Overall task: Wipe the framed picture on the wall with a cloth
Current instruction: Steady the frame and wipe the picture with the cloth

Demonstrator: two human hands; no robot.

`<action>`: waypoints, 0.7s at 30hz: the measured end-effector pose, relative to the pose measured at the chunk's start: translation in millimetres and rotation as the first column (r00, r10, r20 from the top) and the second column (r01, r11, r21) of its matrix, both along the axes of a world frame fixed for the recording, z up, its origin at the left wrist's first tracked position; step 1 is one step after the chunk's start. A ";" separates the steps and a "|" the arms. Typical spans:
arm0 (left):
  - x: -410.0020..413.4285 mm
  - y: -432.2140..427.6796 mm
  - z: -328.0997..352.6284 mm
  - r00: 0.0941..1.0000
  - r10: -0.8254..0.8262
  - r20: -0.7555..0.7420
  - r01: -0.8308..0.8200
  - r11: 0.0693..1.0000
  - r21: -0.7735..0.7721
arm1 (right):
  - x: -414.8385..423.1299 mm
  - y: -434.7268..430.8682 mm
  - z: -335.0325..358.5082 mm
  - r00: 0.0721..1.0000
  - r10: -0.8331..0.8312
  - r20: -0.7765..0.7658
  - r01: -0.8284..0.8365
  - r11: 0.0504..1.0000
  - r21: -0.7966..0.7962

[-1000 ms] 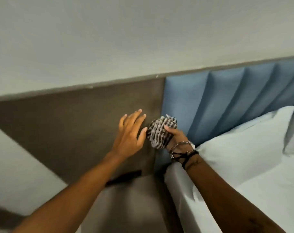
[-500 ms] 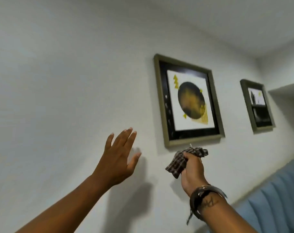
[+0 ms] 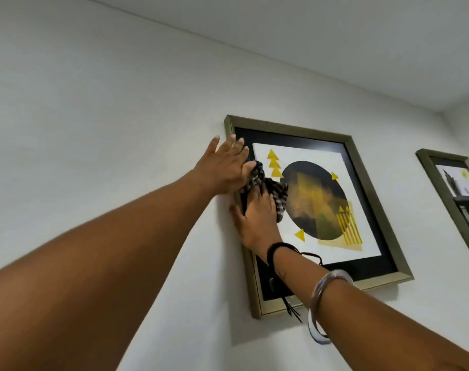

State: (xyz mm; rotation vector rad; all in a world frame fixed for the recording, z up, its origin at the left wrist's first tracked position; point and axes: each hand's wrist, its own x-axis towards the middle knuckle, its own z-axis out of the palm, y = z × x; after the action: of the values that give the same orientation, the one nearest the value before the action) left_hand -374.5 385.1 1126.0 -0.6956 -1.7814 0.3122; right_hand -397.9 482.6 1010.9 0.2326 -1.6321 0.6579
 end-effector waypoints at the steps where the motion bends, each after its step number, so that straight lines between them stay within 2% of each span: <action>1: -3.7 5.8 3.9 0.999 0.028 0.019 -0.028 1.000 -0.005 | -3.2 2.0 2.0 0.999 -0.036 -0.041 0.037 0.999 0.038; 3: -15.8 12.7 4.4 0.998 0.051 0.033 -0.050 0.999 -0.019 | -8.3 6.8 -4.2 0.992 -0.091 -0.082 0.099 0.990 0.097; 8: -29.6 8.9 2.3 0.998 -0.030 0.064 0.031 0.999 -0.024 | -7.7 8.5 -62.9 0.990 -0.119 -0.074 0.129 0.979 0.159; 14: -26.5 0.1 8.1 0.995 0.092 0.049 -0.083 0.983 -0.164 | -5.8 21.1 -151.6 0.996 -0.068 -0.066 0.083 0.958 0.274; 17: -23.2 -3.6 13.1 0.995 0.084 0.057 -0.072 0.980 -0.187 | -1.1 26.4 -147.2 0.995 -0.042 -0.086 0.068 0.945 0.319; 21: -24.1 -6.6 15.2 0.996 0.077 0.042 -0.067 0.976 -0.207 | 5.8 31.0 -84.2 0.998 -0.040 -0.057 0.056 0.944 0.326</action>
State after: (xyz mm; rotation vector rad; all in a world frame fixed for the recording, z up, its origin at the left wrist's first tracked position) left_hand -398.6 378.5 1141.2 -0.7907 -1.8409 0.5382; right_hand -392.1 513.6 926.7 0.4457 -1.6885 0.3371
